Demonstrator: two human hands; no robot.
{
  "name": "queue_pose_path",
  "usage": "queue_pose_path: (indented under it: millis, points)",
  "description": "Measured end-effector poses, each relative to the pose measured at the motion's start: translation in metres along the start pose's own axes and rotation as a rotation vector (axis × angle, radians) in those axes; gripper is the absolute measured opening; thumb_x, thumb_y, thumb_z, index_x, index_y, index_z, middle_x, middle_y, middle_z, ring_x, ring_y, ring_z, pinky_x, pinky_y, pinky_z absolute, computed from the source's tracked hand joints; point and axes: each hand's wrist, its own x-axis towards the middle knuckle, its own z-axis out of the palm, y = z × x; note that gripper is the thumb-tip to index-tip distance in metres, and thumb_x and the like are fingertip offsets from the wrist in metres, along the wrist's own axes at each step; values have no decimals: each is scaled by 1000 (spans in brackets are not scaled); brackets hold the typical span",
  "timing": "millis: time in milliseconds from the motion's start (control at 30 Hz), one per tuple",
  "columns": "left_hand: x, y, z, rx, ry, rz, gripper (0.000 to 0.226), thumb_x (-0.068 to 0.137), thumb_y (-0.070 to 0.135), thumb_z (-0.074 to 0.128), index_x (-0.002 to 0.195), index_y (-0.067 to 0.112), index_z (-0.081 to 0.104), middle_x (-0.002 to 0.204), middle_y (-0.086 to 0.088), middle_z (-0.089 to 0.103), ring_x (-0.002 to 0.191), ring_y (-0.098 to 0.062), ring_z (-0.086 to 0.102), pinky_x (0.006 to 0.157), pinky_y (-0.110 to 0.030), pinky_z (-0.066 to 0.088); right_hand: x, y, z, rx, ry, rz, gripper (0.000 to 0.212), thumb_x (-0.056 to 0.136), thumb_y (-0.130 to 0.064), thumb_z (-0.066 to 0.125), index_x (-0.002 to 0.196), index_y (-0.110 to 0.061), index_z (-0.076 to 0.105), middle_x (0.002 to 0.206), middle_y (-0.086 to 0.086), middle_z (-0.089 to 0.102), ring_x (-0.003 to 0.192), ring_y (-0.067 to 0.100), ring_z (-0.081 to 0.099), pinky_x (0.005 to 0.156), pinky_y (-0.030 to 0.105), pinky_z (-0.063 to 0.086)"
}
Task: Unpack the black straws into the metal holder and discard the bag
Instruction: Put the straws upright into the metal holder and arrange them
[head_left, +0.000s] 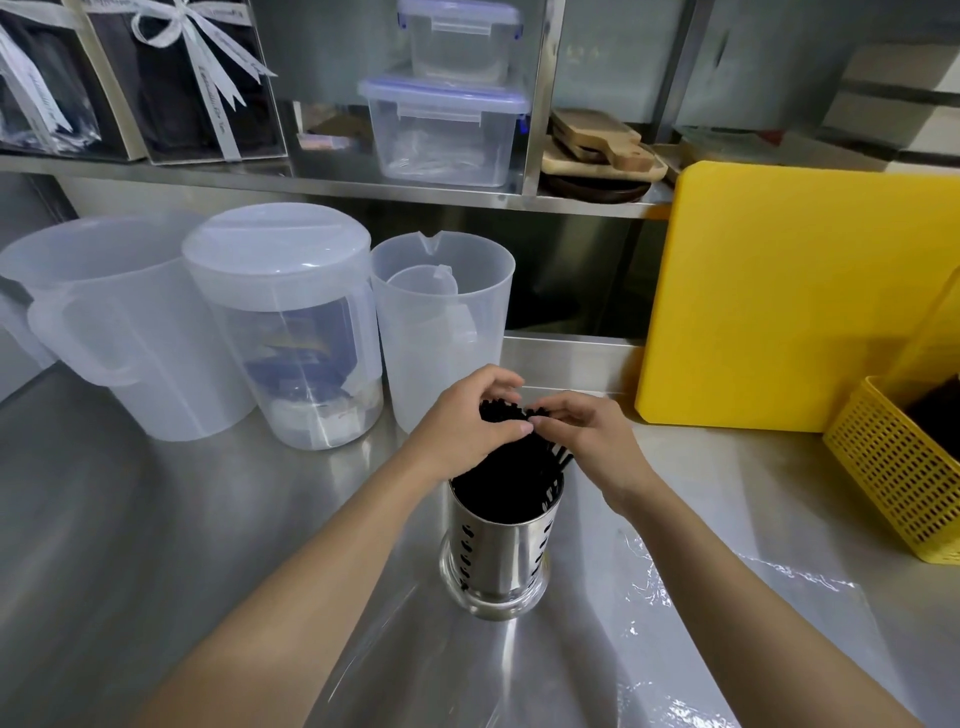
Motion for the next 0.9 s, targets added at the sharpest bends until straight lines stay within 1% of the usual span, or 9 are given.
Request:
queue_pose_path:
  millis: [133, 233, 333, 400, 500, 600, 667, 767, 900]
  points:
    - [2, -1, -1, 30, -26, -18, 40, 75, 20, 72, 110, 27, 54, 109, 6, 62, 110, -13, 56, 98, -26, 40, 3, -1, 0, -28, -14, -2, 7, 80, -2, 65, 82, -6, 71, 73, 7, 68, 66, 8, 63, 65, 17, 51]
    - [3, -2, -1, 73, -44, -60, 40, 76, 20, 71, 112, 27, 55, 114, 3, 60, 108, -15, 56, 90, -26, 43, 6, -3, 0, -20, -21, 22, 6, 79, -4, 66, 82, -2, 71, 70, 5, 68, 61, 6, 64, 62, 16, 52]
    - [5, -3, 0, 123, -7, -92, 38, 77, 19, 69, 112, 26, 55, 120, 1, 58, 113, -14, 52, 89, -25, 40, 8, -4, 2, -12, -19, 41, 6, 77, -6, 69, 79, 0, 70, 67, 4, 67, 59, 5, 64, 61, 12, 51]
    - [5, -3, 0, 106, -1, -105, 36, 77, 18, 70, 109, 26, 56, 116, 0, 59, 110, -15, 53, 88, -25, 40, 9, -5, 3, -3, -3, 48, 11, 75, -7, 71, 78, 3, 69, 65, 4, 66, 58, 4, 64, 59, 11, 50]
    - [5, -1, -1, 83, -31, -77, 26, 77, 18, 69, 101, 25, 63, 99, 6, 64, 98, -13, 59, 79, -21, 44, 10, -7, 3, 12, 9, 46, 13, 74, -5, 71, 81, 6, 69, 65, 4, 65, 57, 2, 64, 57, 9, 49]
    - [4, 0, -1, 71, -38, -57, 17, 78, 21, 69, 93, 26, 67, 89, 10, 66, 90, -8, 61, 74, -17, 43, 11, -9, 2, 42, -7, 51, 13, 75, -2, 69, 86, 5, 71, 62, -3, 67, 58, 1, 65, 57, 8, 48]
    - [4, 0, -1, 77, -18, -54, 12, 77, 23, 70, 89, 25, 68, 86, 11, 66, 88, -8, 61, 74, -18, 44, 12, -10, 2, 32, -11, 53, 14, 75, -1, 68, 87, 5, 71, 61, -3, 68, 57, 1, 65, 56, 7, 48]
    - [5, 4, -3, 108, -7, -41, 8, 77, 23, 70, 84, 23, 67, 84, 10, 66, 86, -10, 61, 74, -19, 46, 13, -13, 2, -10, -14, 44, 13, 75, -2, 69, 86, 4, 71, 67, 4, 66, 57, -1, 64, 55, 6, 47]
    - [8, 7, -6, 97, -26, -13, 11, 77, 25, 70, 80, 31, 61, 87, 12, 66, 93, -9, 62, 89, -30, 48, 17, -19, -1, -107, -3, -15, 6, 73, -13, 74, 79, -13, 75, 77, 5, 63, 68, 3, 56, 63, 7, 44]
